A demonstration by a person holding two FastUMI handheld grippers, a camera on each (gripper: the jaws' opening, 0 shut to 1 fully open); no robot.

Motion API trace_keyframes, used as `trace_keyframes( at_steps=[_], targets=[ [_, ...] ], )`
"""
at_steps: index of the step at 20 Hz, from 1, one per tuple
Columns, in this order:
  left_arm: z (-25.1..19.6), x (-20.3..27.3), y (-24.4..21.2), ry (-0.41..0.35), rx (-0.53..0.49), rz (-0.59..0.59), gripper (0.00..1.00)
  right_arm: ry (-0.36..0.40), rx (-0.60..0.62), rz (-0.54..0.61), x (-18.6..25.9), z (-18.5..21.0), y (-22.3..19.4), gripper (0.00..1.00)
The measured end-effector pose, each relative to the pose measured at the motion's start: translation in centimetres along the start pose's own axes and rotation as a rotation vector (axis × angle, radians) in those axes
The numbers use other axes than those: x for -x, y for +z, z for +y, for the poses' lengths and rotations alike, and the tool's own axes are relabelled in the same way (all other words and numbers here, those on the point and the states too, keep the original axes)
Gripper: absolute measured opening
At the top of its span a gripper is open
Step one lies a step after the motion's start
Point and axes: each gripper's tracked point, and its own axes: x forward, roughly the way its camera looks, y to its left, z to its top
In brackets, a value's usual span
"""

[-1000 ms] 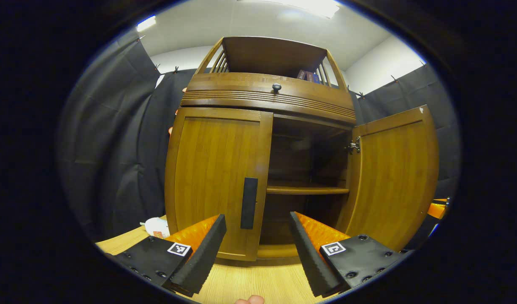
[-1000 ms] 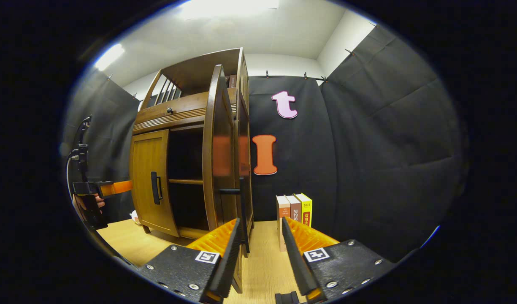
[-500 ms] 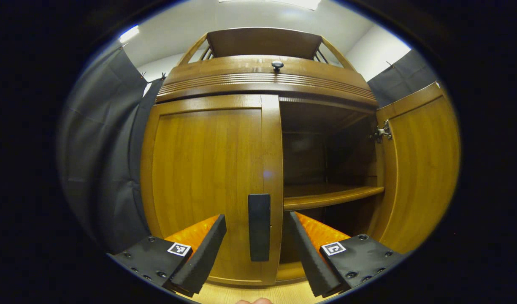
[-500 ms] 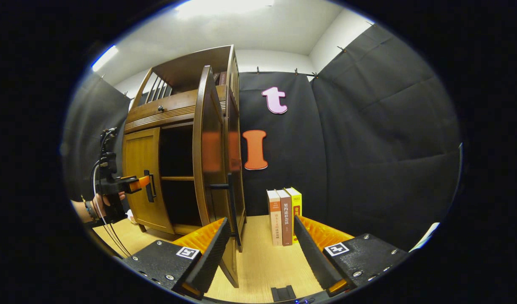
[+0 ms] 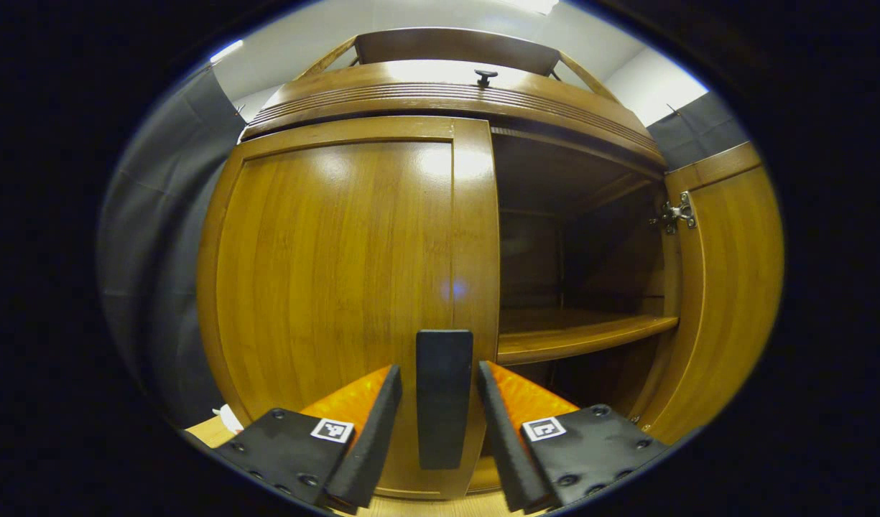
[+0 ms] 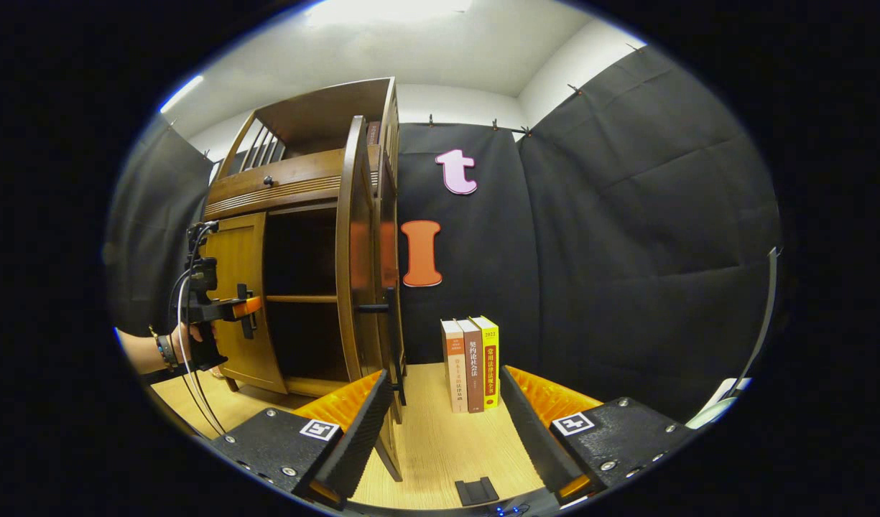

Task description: Open the right door of the double-door shoe cabinet with the right hand, and open the left door with the left hand.

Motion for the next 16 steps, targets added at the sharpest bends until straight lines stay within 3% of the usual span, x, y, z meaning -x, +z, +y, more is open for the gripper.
trace_keyframes(
  at_steps=[1,3,4,9,14,16],
  targets=[
    [0.0,0.1,0.1,-0.006,-0.011,-0.01,0.59,-0.009,-0.002,-0.004,-0.1,-0.1,0.1,0.99],
    [-0.1,0.1,0.1,-0.009,-0.024,-0.015,0.39,-0.029,-0.003,-0.013,-0.5,-0.3,0.4,0.99],
    [0.0,0.2,0.1,-0.011,-0.016,-0.014,0.39,-0.033,-0.006,-0.022,-0.5,-0.2,0.8,0.92],
    [0.2,1.4,-0.2,0.012,-0.037,0.044,0.33,-0.021,0.0,-0.031,-0.2,0.9,1.1,0.92],
    [1.2,6.2,0.5,0.062,-0.07,0.053,0.34,-0.01,0.003,-0.018,0.3,2.3,0.7,0.92],
    [2.0,8.5,0.7,0.062,-0.031,0.052,0.34,0.002,0.0,-0.018,0.4,3.0,0.8,0.92]
  ],
)
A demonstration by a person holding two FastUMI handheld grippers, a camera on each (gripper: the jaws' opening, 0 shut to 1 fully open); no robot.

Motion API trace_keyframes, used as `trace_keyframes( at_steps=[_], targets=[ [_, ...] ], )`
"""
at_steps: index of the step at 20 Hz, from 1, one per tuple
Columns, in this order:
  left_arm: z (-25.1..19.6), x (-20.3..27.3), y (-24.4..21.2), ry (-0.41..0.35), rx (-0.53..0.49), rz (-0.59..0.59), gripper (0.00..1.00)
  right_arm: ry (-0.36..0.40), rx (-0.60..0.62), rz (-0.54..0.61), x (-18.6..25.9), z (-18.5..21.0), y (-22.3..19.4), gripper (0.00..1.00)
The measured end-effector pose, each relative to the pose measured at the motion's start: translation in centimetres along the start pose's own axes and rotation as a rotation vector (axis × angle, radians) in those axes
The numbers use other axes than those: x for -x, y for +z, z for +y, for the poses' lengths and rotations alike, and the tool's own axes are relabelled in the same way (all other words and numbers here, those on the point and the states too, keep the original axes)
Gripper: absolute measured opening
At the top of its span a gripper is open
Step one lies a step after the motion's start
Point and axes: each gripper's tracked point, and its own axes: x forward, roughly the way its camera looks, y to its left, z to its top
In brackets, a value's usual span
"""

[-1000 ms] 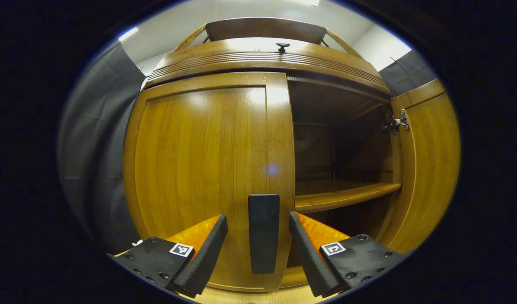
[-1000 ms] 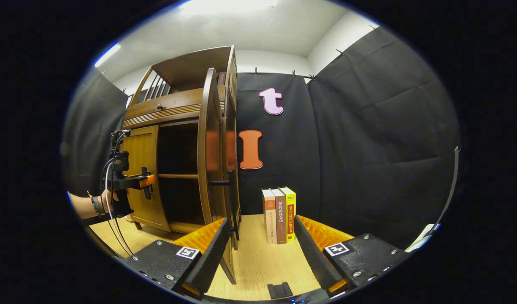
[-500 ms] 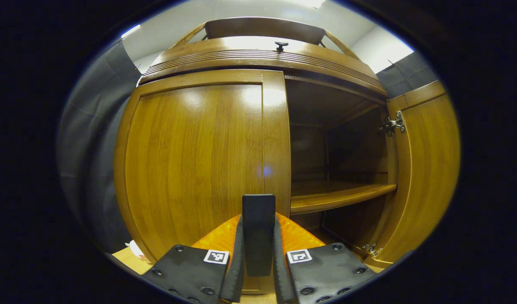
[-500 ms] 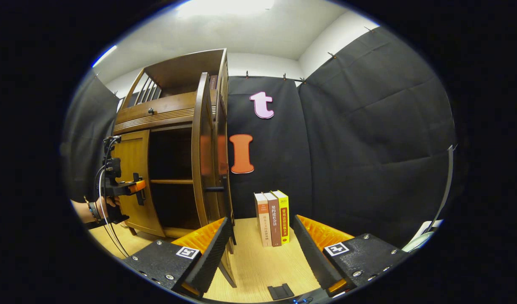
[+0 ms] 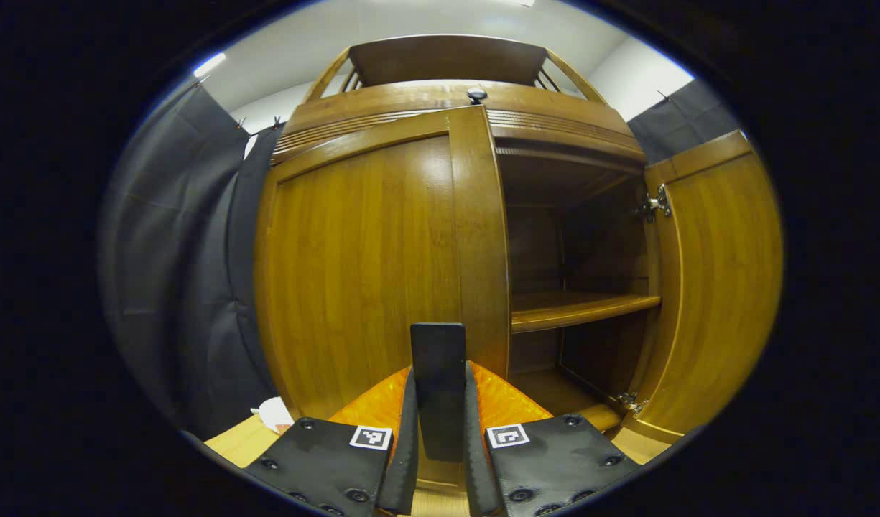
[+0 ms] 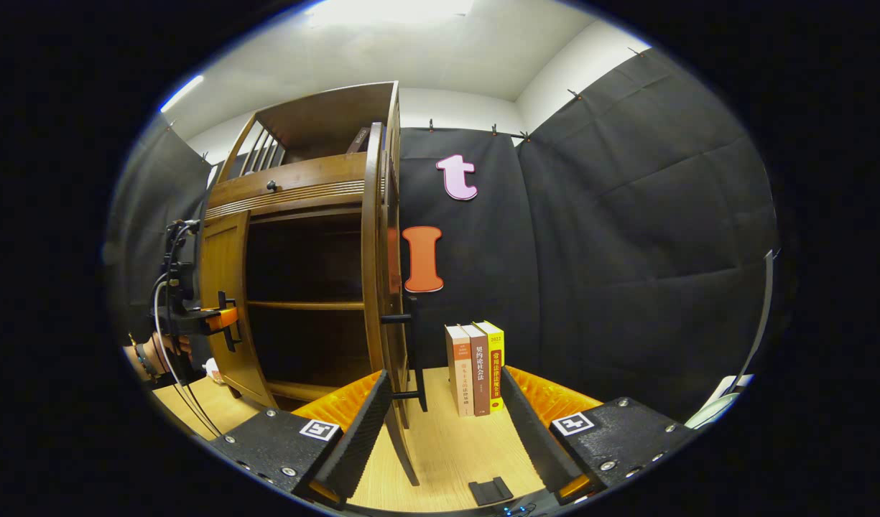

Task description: Open the right door of the double-door shoe cabinet with the right hand, and open the left door with the left hand.

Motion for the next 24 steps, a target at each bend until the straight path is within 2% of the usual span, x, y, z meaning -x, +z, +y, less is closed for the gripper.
trace_keyframes(
  at_steps=[3,4,7,8,11,17,18,22,24],
  targets=[
    [1.6,3.1,0.3,0.003,0.008,0.013,0.35,0.006,0.018,0.004,0.3,0.6,0.3,0.92],
    [2.4,4.1,0.5,0.015,0.005,0.023,0.33,0.008,0.022,0.009,0.3,0.7,0.2,0.92],
    [5.3,7.4,0.8,0.061,0.024,0.048,0.35,0.014,0.019,0.008,0.4,1.5,0.3,0.92],
    [6.2,8.2,0.9,0.071,0.033,0.048,0.31,0.013,0.015,0.006,0.4,1.6,0.3,0.92],
    [8.8,10.3,1.3,0.101,0.032,0.043,0.29,0.014,-0.004,0.006,0.5,2.3,0.3,0.92],
    [14.4,13.2,0.9,0.177,0.012,0.052,0.19,0.008,-0.025,-0.011,0.9,3.5,1.2,0.92],
    [15.0,13.6,0.8,0.17,0.014,0.051,0.25,0.002,-0.022,-0.009,0.9,3.6,1.1,0.92],
    [19.2,14.6,0.9,0.194,-0.036,0.041,0.15,-0.019,-0.004,-0.007,1.1,4.1,1.2,0.92],
    [20.4,14.7,1.3,0.154,-0.035,0.02,0.15,-0.029,-0.001,-0.001,1.2,4.4,1.1,0.92]
  ],
)
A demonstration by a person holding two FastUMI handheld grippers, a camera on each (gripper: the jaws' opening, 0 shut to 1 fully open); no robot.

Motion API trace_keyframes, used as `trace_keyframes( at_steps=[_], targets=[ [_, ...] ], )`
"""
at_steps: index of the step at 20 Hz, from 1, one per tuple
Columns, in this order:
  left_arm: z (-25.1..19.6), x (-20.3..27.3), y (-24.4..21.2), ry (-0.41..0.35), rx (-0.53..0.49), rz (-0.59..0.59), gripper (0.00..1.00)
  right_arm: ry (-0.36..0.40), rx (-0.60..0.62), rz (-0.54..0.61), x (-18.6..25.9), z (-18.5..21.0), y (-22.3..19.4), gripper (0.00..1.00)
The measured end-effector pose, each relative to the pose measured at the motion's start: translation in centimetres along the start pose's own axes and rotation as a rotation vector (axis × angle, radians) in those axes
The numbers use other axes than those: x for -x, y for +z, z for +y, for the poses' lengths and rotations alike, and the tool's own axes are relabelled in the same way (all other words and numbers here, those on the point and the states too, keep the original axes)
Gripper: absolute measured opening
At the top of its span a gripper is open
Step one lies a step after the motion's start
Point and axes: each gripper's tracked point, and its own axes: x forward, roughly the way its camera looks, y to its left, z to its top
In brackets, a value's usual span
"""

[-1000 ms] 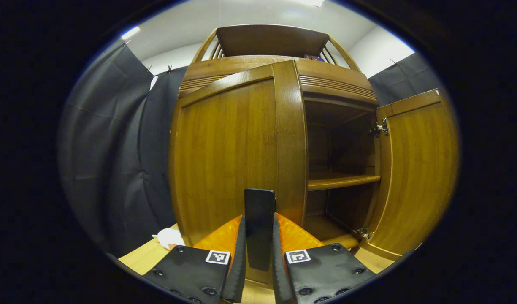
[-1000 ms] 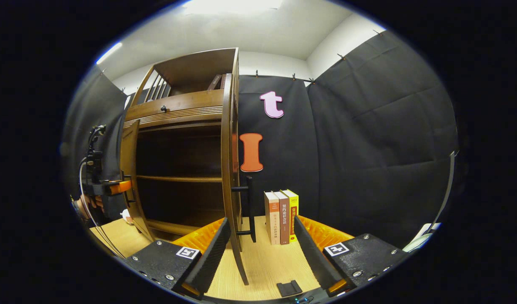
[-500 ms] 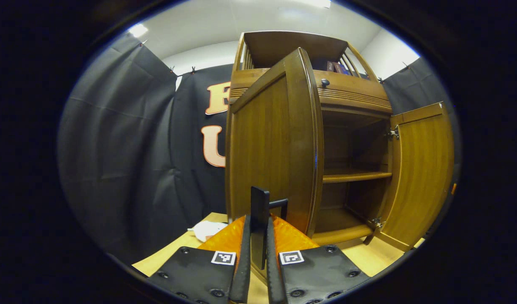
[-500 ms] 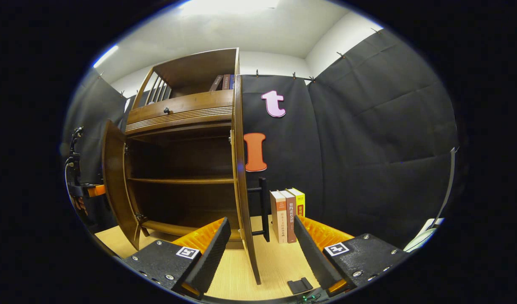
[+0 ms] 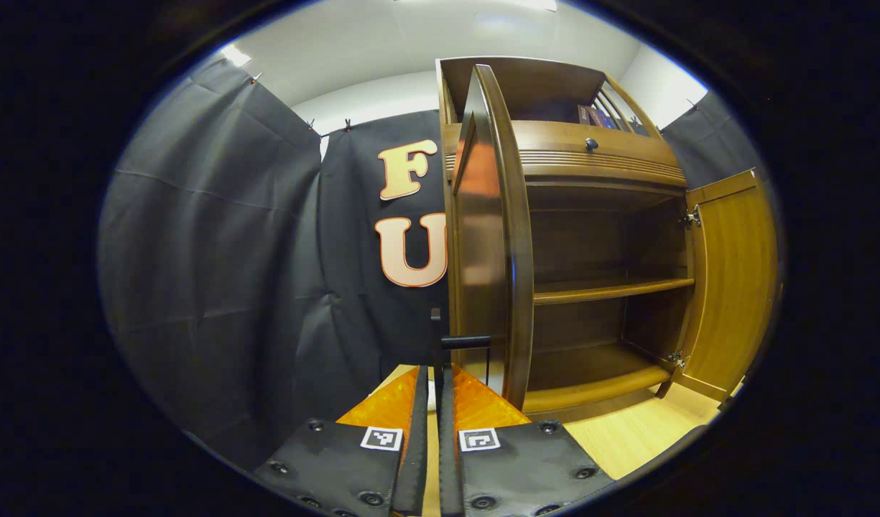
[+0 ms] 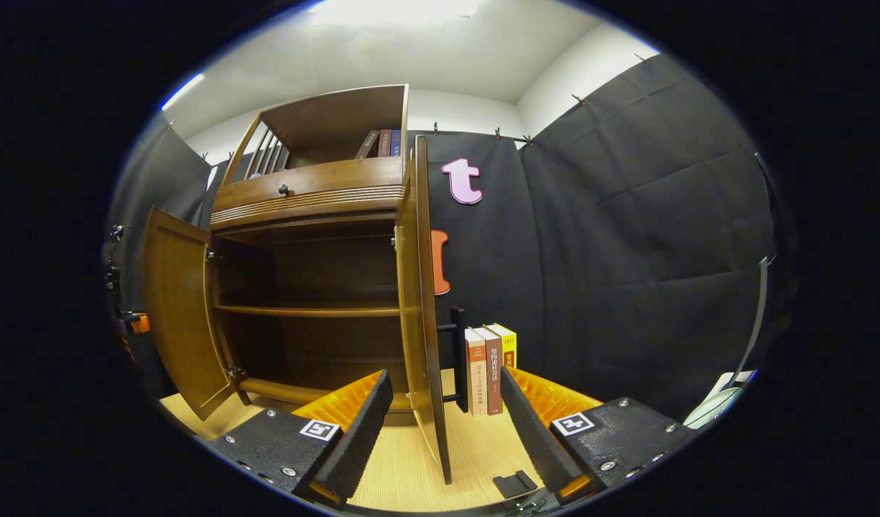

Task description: Open the right door of the double-door shoe cabinet with the right hand, and open the left door with the left hand.

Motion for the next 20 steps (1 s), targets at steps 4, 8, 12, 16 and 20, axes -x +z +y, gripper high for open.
trace_keyframes(
  at_steps=[4,8,12,16,20],
  targets=[
    [2.8,-0.5,-0.3,-0.116,0.019,-0.014,0.15,-0.005,0.012,0.002,0.4,1.0,0.5,0.92],
    [5.1,-1.1,-0.4,-0.214,0.045,-0.019,0.15,-0.002,0.024,0.016,0.5,2.6,0.6,0.92],
    [6.2,-1.4,-0.5,-0.28,0.07,-0.032,0.15,0.01,0.054,0.002,0.5,4.3,1.7,0.92],
    [6.9,-1.7,-0.6,-0.306,0.089,-0.059,0.24,0.015,0.015,-0.003,0.3,4.8,2.0,0.92],
    [7.9,-0.8,-1.4,-0.277,0.069,-0.043,0.23,0.014,0.011,-0.017,-0.2,4.8,2.4,0.99]
  ],
)
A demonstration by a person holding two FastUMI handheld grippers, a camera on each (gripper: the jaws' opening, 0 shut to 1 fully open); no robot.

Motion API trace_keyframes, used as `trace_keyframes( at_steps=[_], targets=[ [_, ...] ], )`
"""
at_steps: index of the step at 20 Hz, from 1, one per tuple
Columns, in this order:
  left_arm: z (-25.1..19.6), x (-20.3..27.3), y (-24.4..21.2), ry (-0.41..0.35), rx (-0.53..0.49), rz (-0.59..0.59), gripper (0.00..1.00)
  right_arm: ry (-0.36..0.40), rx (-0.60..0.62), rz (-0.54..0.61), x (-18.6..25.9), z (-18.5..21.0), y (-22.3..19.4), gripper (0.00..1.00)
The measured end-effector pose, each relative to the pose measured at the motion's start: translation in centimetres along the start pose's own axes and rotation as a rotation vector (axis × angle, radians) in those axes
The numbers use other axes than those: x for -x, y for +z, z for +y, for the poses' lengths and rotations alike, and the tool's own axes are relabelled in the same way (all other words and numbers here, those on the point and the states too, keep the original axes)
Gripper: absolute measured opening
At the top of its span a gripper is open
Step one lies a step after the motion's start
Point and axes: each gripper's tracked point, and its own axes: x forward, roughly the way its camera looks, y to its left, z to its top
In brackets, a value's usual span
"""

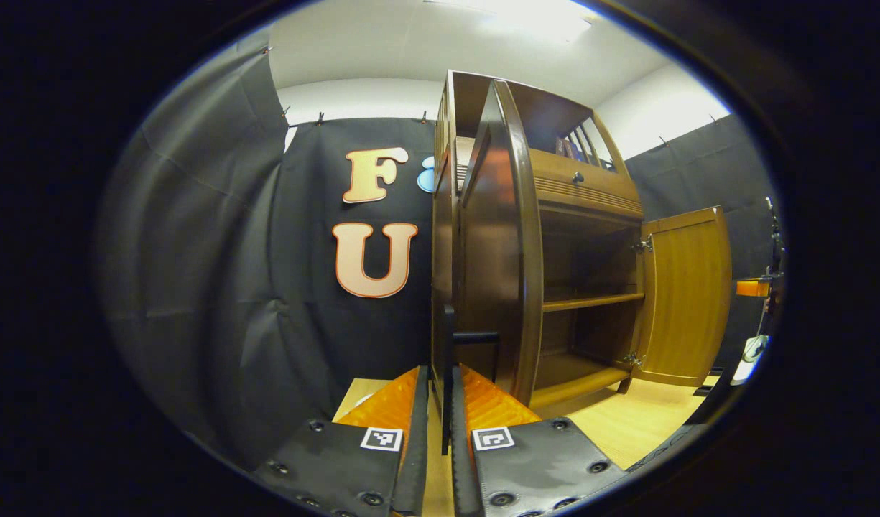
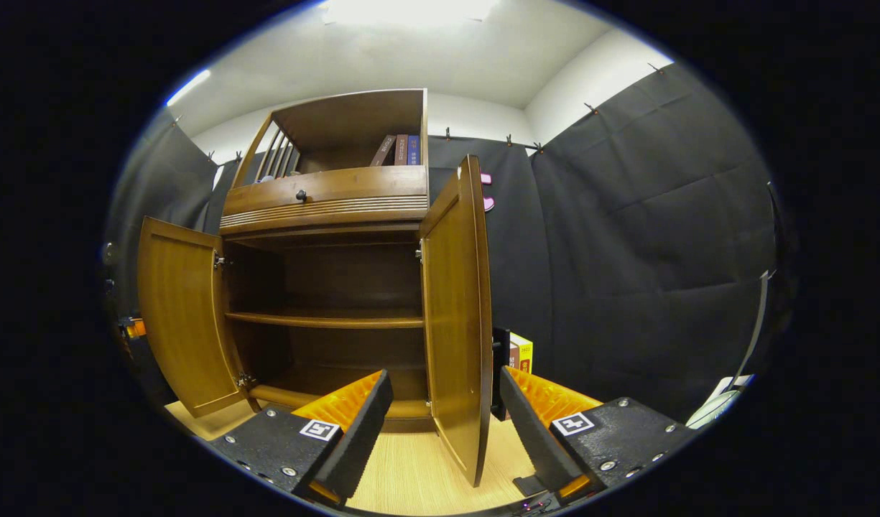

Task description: Open the right door of the double-door shoe cabinet with the right hand, and open the left door with the left hand.

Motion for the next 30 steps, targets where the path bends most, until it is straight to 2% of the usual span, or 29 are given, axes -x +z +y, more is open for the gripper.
trace_keyframes(
  at_steps=[1,2,4,5,6,7,9,10,11,12,14,15,18,20,22,24,30],
  targets=[
    [0.0,0.7,-0.5,0.01,-0.001,0.008,0.24,0.005,-0.002,0.002,-0.1,0.1,-0.1,0.99],
    [-0.1,1.0,-0.5,0.024,0.01,0.013,0.24,0.01,-0.002,0.001,-0.3,0.2,-0.2,0.92],
    [-0.2,2.3,-0.7,0.059,0.038,0.025,0.24,0.017,0.007,-0.006,-0.6,0.2,-0.1,0.92],
    [-0.2,3.5,-0.9,0.087,0.039,0.027,0.24,0.016,0.01,-0.007,-0.8,0.1,0.0,0.98],
    [-0.3,4.6,-0.7,0.119,0.034,0.028,0.22,0.016,0.01,-0.008,-1.0,-0.1,-0.1,0.98],
    [-0.2,5.9,-0.5,0.168,0.027,0.023,0.24,0.014,0.011,-0.014,-1.1,-0.3,-0.1,0.92],
    [0.7,7.6,-0.4,0.301,-0.018,0.038,0.22,0.009,0.019,-0.027,-1.3,-0.7,-0.1,0.92],
    [0.0,8.1,-0.5,0.337,-0.036,0.048,0.22,0.008,0.024,-0.024,-1.5,-1.0,-0.3,0.92],
    [-1.1,8.4,-0.5,0.352,-0.056,0.051,0.25,0.007,0.026,-0.016,-1.6,-1.4,-0.6,0.92],
    [-2.7,8.4,-0.4,0.347,-0.073,0.05,0.22,0.006,0.028,-0.013,-1.8,-1.8,-0.7,0.92],
    [-5.4,7.7,0.6,0.342,-0.062,0.026,0.24,0.011,0.028,-0.017,-2.0,-2.2,-0.5,0.92],
    [-6.6,7.5,0.4,0.347,-0.005,0.015,0.22,0.015,0.029,-0.017,-2.2,-2.3,-0.6,0.92],
    [-10.1,5.8,0.0,0.361,0.168,-0.014,0.22,0.047,0.067,-0.029,-2.9,-2.4,-0.6,0.92],
    [-11.5,4.4,-0.2,0.363,0.225,-0.017,0.28,0.056,0.087,-0.018,-3.2,-2.7,-1.1,0.92],
    [-11.9,3.5,-0.2,0.376,0.209,-0.013,0.19,0.068,0.072,-0.017,-3.4,-2.6,-1.2,0.92],
    [-11.8,2.6,0.1,0.396,0.146,-0.017,0.17,0.067,0.046,-0.018,-3.4,-2.8,-1.6,0.92],
    [-13.3,1.8,0.6,0.389,0.048,-0.039,0.8,0.062,0.02,0.003,-2.7,-3.8,-2.8,0.92]
  ],
)
